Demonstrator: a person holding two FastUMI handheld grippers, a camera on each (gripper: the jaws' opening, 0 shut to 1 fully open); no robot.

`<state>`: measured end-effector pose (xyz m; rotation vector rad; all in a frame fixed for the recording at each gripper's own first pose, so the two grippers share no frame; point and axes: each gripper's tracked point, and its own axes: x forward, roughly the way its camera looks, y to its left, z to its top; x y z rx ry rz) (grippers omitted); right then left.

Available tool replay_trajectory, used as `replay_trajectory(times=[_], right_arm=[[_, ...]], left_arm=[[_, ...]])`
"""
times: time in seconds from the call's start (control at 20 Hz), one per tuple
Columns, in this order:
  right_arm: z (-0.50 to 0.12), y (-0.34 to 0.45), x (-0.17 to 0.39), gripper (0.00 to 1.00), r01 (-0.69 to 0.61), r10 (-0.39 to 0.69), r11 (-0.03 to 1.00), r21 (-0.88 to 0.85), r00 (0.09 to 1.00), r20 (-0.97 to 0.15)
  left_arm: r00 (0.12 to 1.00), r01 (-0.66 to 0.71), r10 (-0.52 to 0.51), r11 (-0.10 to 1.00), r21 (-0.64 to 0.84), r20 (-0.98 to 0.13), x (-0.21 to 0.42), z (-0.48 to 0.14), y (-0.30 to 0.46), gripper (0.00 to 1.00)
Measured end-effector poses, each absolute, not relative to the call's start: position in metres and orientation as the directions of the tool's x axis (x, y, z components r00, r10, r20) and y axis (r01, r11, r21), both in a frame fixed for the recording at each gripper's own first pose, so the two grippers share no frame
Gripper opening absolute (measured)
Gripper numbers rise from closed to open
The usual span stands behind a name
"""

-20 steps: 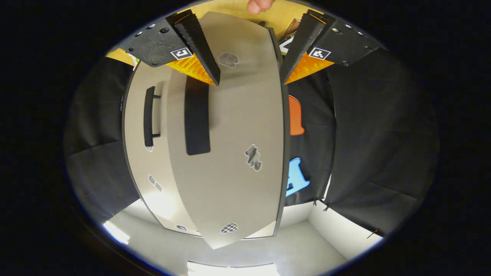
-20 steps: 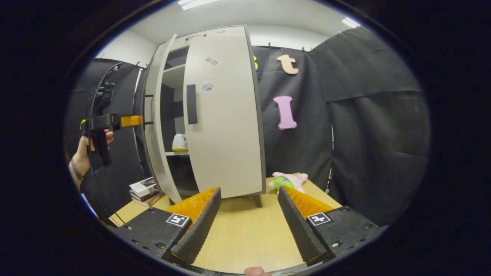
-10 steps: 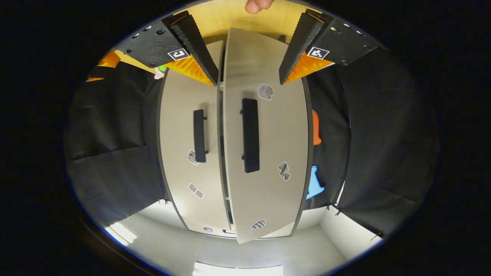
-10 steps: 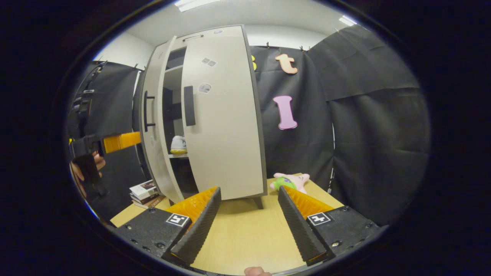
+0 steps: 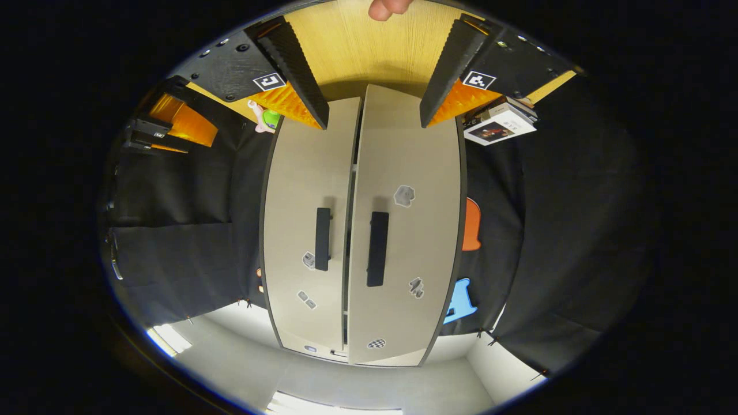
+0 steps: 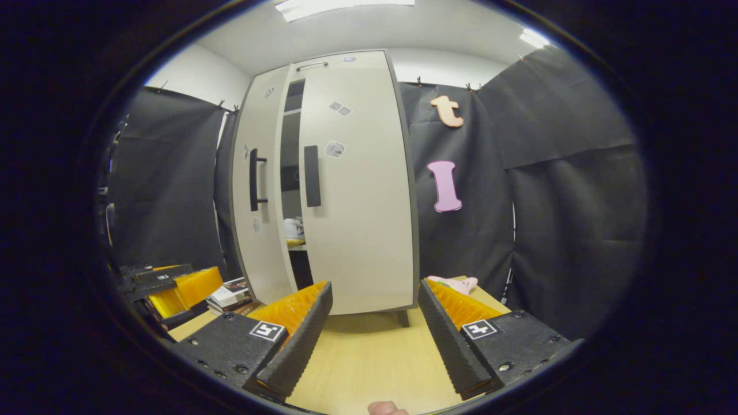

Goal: Grab one shoe with the right hand and put it into the shoe cabinet, grab the other shoe with the left hand and put it into the shoe cabinet; then close the right door with the right hand and the left door with the left hand.

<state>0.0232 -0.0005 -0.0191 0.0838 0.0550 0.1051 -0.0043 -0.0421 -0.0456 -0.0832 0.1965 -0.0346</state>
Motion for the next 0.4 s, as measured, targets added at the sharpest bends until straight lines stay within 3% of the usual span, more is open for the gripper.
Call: replay_trajectory(times=[0.4], right_arm=[[-0.016, -0.012, 0.004, 0.97, -0.083, 0.084, 0.996, 0.033, 0.996, -0.034]], left_arm=[[0.984, -0.034, 0.021, 0.997, -0.072, -0.176, -0.028, -0.05, -0.021, 0.94]])
